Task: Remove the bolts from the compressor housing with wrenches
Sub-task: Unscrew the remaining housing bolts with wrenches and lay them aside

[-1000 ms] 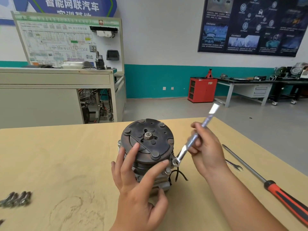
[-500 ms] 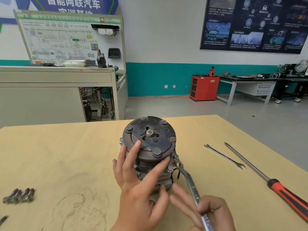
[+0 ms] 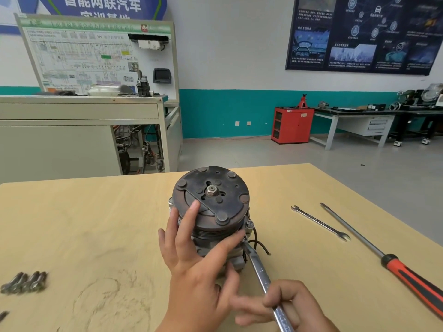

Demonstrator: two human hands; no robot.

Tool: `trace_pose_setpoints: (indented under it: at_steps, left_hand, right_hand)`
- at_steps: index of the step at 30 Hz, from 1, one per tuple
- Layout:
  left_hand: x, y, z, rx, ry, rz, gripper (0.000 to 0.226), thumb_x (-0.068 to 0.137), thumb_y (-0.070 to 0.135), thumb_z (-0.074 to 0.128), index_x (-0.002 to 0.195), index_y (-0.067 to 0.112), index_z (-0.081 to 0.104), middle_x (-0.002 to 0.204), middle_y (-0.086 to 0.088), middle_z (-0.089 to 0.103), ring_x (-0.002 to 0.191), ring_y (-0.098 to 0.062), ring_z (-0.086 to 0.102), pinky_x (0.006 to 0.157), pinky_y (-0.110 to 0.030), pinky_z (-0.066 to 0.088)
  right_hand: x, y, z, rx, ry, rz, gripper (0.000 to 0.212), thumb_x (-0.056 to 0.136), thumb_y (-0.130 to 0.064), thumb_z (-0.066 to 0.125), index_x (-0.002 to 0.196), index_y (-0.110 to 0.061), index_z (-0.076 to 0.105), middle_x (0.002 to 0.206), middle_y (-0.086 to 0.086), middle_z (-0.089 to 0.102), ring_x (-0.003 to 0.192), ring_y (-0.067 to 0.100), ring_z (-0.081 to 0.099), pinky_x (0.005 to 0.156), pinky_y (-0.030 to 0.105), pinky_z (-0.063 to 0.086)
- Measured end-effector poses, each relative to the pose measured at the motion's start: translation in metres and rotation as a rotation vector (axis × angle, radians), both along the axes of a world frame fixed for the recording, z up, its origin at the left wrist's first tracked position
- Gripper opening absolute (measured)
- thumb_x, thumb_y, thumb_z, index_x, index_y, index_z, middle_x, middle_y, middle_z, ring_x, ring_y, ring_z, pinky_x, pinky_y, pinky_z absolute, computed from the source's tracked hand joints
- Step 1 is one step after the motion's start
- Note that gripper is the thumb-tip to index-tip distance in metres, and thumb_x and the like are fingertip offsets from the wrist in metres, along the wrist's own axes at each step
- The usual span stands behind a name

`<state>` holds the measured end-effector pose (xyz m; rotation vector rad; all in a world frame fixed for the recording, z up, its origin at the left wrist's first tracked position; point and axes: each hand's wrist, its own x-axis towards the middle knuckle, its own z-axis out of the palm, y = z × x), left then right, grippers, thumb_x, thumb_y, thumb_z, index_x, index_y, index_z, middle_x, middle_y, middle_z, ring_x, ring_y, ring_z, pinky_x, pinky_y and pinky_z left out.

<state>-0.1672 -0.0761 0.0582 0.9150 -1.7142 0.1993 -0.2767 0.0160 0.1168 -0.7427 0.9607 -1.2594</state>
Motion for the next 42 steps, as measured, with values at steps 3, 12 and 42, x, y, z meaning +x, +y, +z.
trace_pose_setpoints:
  at_steps: [3,12,42]
  left_hand:
    - [-0.001,0.002,0.002,-0.012,0.016,0.0,0.045,0.067,0.024,0.049,0.107,0.041,0.059,0.151,-0.004,0.023,0.148,-0.027,0.006,0.101,-0.073,0.024]
    - [0.0,-0.001,0.001,-0.034,0.065,-0.03,0.041,0.064,0.02,0.045,0.096,0.042,0.059,0.148,-0.004,0.029,0.147,-0.022,0.009,0.104,-0.072,0.02]
    - [0.003,0.001,0.005,-0.02,0.039,-0.018,0.046,0.07,0.024,0.049,0.113,0.04,0.058,0.143,-0.008,0.031,0.146,-0.022,0.009,0.103,-0.072,0.02]
  right_hand:
    - [-0.026,-0.005,-0.018,-0.034,0.106,0.056,0.015,0.068,0.0,0.064,0.057,0.008,0.057,0.05,0.023,0.062,0.036,0.022,0.057,0.043,0.024,0.046]
    - [-0.061,-0.091,-0.02,-0.34,0.081,-0.401,0.021,0.088,-0.014,0.053,0.076,-0.015,0.071,0.046,-0.006,0.043,0.043,0.004,0.036,0.037,0.015,0.029]
    - [-0.006,0.004,-0.011,-0.126,-0.161,-0.212,0.028,0.03,0.029,0.055,0.036,0.002,0.054,0.061,0.032,0.063,0.027,0.036,0.05,0.025,0.018,0.034]
